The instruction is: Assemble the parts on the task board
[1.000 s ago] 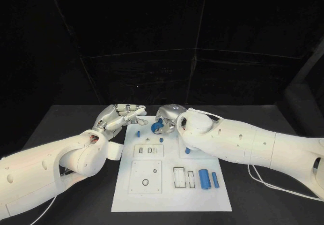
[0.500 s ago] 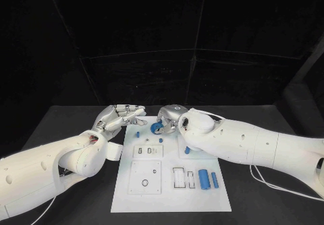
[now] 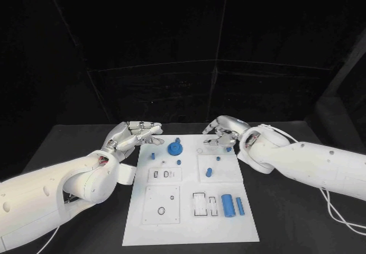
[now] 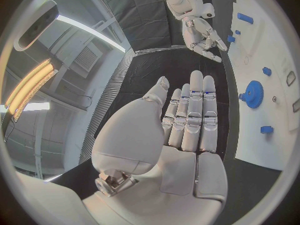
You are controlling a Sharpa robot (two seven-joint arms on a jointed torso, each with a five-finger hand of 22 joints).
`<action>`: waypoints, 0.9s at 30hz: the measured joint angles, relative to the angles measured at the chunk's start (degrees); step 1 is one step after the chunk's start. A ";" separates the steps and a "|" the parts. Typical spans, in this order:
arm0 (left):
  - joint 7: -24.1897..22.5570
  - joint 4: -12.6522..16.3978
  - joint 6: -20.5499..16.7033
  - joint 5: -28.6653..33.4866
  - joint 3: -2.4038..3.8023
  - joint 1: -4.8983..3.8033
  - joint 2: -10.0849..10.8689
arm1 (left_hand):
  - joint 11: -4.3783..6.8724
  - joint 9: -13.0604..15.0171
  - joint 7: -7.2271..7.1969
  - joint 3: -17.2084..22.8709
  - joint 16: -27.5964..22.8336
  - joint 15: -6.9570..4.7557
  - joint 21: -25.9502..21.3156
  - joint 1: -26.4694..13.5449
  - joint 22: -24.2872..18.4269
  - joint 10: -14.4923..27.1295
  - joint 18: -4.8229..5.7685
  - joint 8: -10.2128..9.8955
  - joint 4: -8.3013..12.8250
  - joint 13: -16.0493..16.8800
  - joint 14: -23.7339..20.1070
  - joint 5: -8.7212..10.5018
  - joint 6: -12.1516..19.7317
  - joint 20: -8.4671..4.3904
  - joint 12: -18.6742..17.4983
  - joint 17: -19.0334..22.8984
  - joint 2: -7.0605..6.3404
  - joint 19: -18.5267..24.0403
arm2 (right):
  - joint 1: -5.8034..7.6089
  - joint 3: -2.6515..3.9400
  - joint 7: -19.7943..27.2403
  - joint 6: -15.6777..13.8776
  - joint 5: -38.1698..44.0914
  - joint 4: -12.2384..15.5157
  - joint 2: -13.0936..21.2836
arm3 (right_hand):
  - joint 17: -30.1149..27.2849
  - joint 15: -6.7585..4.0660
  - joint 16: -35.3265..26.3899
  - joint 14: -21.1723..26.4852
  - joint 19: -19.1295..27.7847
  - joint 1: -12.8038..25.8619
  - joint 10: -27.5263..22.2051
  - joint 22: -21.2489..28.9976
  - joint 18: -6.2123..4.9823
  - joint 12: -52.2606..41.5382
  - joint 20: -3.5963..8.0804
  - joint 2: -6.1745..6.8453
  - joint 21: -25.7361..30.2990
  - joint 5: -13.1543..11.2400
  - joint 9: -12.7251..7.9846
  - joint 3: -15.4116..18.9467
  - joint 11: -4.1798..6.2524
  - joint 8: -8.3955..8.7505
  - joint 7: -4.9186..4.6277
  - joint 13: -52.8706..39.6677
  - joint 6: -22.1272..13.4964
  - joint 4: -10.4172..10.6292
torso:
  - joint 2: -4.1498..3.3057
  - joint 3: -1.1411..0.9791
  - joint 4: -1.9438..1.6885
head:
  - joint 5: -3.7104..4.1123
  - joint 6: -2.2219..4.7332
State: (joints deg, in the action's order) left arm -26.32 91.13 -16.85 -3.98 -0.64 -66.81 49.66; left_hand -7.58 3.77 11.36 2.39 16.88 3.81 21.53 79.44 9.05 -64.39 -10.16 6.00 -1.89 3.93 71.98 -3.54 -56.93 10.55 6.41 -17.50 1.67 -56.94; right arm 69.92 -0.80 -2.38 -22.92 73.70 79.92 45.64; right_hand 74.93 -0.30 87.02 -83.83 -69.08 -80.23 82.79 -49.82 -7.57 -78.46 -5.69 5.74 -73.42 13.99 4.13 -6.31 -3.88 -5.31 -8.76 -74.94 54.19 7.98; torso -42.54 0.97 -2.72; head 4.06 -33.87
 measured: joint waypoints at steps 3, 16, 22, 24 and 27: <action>0.03 -0.02 0.04 0.00 0.00 -0.03 -0.03 | 0.05 0.00 0.00 0.23 -0.26 0.00 -0.39 0.00 -0.17 -1.41 0.00 0.00 0.23 0.26 0.00 0.00 0.00 0.00 0.00 -0.35 0.00 0.00 | 0.02 0.00 2.91 0.66 -4.99 -0.11 2.54 | 0.00 0.00 0.00 0.00 0.07 -0.75 0.00 0.13 0.00 0.23 0.07 0.12 0.23 0.00 0.00 0.07 0.00 0.00 0.14 0.00 0.13 -1.18 | 0.07 -0.12 0.38 | 0.13 0.14; 0.19 -1.11 0.33 0.00 -0.02 -0.04 -1.07 | 0.19 0.00 0.00 0.40 -0.74 0.00 -0.43 0.00 -0.30 -2.25 0.00 -0.23 0.39 0.41 0.00 0.00 0.00 0.00 -0.03 -0.83 0.00 0.00 | -0.05 -0.05 9.05 5.44 -13.32 -5.22 4.94 | -0.01 0.00 0.00 0.00 0.07 -1.05 0.00 -0.29 0.00 0.24 0.07 0.43 0.23 0.21 -0.27 1.01 0.00 0.32 -0.27 0.00 -0.78 -2.44 | 0.15 -0.48 0.86 | 0.69 0.06; 0.21 -1.55 0.44 0.00 -0.02 -0.03 -1.28 | 0.19 0.00 0.00 0.40 -0.74 0.00 -0.43 0.00 -0.35 -2.25 0.00 -0.23 0.39 0.36 0.00 0.00 0.00 0.00 -0.03 -0.91 0.00 0.00 | -0.70 -0.05 9.92 7.03 -13.46 -6.74 4.77 | -0.01 0.00 0.00 0.00 0.07 -1.05 0.01 -0.22 0.00 0.23 0.07 0.43 0.22 0.21 -0.27 1.17 -0.01 0.36 -0.27 0.00 -0.78 -2.59 | 0.15 -0.42 0.84 | 1.04 -0.08; 0.22 -1.62 0.47 0.00 -0.02 -0.02 -1.31 | 0.19 0.00 0.00 0.40 -0.74 0.00 -0.43 0.00 -0.35 -2.25 -0.01 -0.23 0.39 0.35 0.00 0.00 0.00 0.00 -0.10 -0.91 0.00 0.00 | -1.02 -0.07 10.08 7.39 -13.36 -7.12 4.77 | -0.01 0.00 0.00 0.00 0.07 -1.05 0.01 -0.17 0.00 0.23 0.07 0.43 0.23 0.21 -0.27 1.17 -0.01 0.36 -0.27 0.00 -0.78 -2.59 | 0.15 -0.36 0.83 | 1.07 -0.10; 0.23 -1.69 0.49 0.00 -0.02 -0.01 -1.33 | 0.19 0.00 0.00 0.40 -0.74 0.00 -0.43 0.00 -0.35 -2.25 -0.01 -0.44 0.40 0.35 0.00 0.00 0.00 0.00 -0.40 -0.97 0.00 0.00 | -1.26 -0.10 10.23 7.78 -13.21 -7.69 4.70 | -0.01 0.00 0.00 0.00 0.07 -1.05 0.01 -0.08 0.00 0.27 0.07 0.43 0.23 0.21 -0.32 1.11 -0.01 0.37 -0.28 0.00 -1.22 -2.84 | 0.18 -0.35 0.83 | 1.08 -0.17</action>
State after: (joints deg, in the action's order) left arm -26.10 89.44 -16.36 -3.98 -0.66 -66.82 48.33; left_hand -7.39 3.77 11.35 2.79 16.14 3.81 21.10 79.44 8.70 -66.65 -10.17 5.55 -1.49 4.28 71.97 -3.53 -56.94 10.55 6.02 -18.47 1.67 -56.94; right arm 68.67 -0.90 7.84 -15.15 60.50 72.24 50.34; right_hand 74.92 -0.30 87.02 -83.83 -69.01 -81.28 82.80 -49.90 -7.57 -78.19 -5.62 6.16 -73.19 14.19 3.82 -5.20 -3.89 -4.94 -9.04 -74.94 52.97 5.14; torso -42.36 0.62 -1.89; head 5.14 -34.04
